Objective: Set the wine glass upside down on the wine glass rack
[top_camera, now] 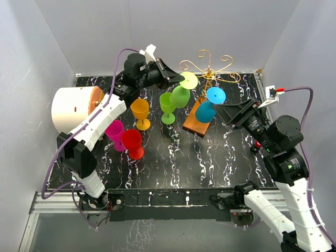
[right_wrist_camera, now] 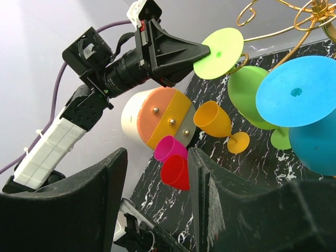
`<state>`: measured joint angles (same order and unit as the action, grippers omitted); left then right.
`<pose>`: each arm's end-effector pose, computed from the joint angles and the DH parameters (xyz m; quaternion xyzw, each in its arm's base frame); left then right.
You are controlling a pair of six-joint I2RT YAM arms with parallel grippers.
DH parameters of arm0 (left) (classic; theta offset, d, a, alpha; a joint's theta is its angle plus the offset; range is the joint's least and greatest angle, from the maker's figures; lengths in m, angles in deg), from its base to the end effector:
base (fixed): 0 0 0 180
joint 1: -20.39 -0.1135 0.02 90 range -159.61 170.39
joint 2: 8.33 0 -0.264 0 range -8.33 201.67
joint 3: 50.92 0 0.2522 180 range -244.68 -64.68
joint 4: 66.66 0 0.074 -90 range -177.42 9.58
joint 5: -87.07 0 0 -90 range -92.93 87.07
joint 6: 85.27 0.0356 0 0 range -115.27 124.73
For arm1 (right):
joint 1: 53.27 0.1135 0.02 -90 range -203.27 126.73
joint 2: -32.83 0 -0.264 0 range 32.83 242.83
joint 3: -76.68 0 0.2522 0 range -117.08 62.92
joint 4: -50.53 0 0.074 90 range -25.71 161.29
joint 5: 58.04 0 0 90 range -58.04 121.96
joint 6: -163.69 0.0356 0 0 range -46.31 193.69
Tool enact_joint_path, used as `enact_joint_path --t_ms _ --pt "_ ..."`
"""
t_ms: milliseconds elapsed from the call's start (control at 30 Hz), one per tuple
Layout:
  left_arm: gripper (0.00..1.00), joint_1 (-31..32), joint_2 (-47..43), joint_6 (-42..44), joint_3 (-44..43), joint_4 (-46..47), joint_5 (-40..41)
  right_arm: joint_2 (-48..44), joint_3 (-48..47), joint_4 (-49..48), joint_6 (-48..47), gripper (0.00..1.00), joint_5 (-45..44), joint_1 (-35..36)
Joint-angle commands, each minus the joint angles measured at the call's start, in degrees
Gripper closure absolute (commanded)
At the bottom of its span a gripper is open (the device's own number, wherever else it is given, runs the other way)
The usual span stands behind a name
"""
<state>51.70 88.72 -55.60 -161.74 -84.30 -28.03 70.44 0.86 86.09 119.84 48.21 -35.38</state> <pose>0.3368 -0.2225 0.4284 -0.0350 0.7276 -0.5886 0.3507 0.1084 0.0454 0.4356 0.0678 0.6879 0.4624 0.5553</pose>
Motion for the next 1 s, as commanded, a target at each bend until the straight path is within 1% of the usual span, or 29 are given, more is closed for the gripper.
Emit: enact_joint_path --t_ms 0,167,333,433,467,533,600,667,833,967 --pt "1.0 0.6 -2.1 -2.0 0.2 1.9 -5.0 -0.3 0.5 -3.3 0.9 0.52 -0.1 0.1" --pt "1.0 2.2 -1.6 -2.4 1.2 2.7 -4.8 -0.4 0.8 -3.4 1.1 0.52 -0.3 0.1" --pt "1.0 3.8 0.5 2.2 -3.0 -2.5 -2.5 -0.4 0.9 -3.7 1.1 0.52 0.4 0.1" --pt "1.0 3.9 0.8 3.4 -3.7 -3.5 -1.4 -0.6 0.9 -3.4 1.1 0.52 0.3 0.1" --pt "0.98 3.9 0.9 3.8 -3.9 -3.9 -1.2 -0.6 0.9 -3.4 1.0 0.52 0.3 0.1" --pt "0.91 3.9 1.2 4.7 -4.7 -4.9 -0.9 -0.7 1.0 -3.2 1.0 0.52 0.2 0.1" --pt "0.79 3.9 1.6 5.9 -5.9 -6.0 -1.1 -0.6 1.0 -3.1 0.9 0.52 0.3 0.1" --pt "0.71 3.9 2.0 7.3 -7.3 -7.8 -1.1 -0.5 0.9 -2.8 0.7 0.52 0.2 0.1" --pt "0.54 3.9 2.0 8.9 -8.8 -11.5 -3.5 -0.5 1.1 -2.7 0.6 0.52 0.0 0.1" --pt "0.41 4.7 -1.8 9.8 -5.7 -11.2 -4.0 -0.6 1.4 -2.9 0.6 0.52 -0.2 0.1"
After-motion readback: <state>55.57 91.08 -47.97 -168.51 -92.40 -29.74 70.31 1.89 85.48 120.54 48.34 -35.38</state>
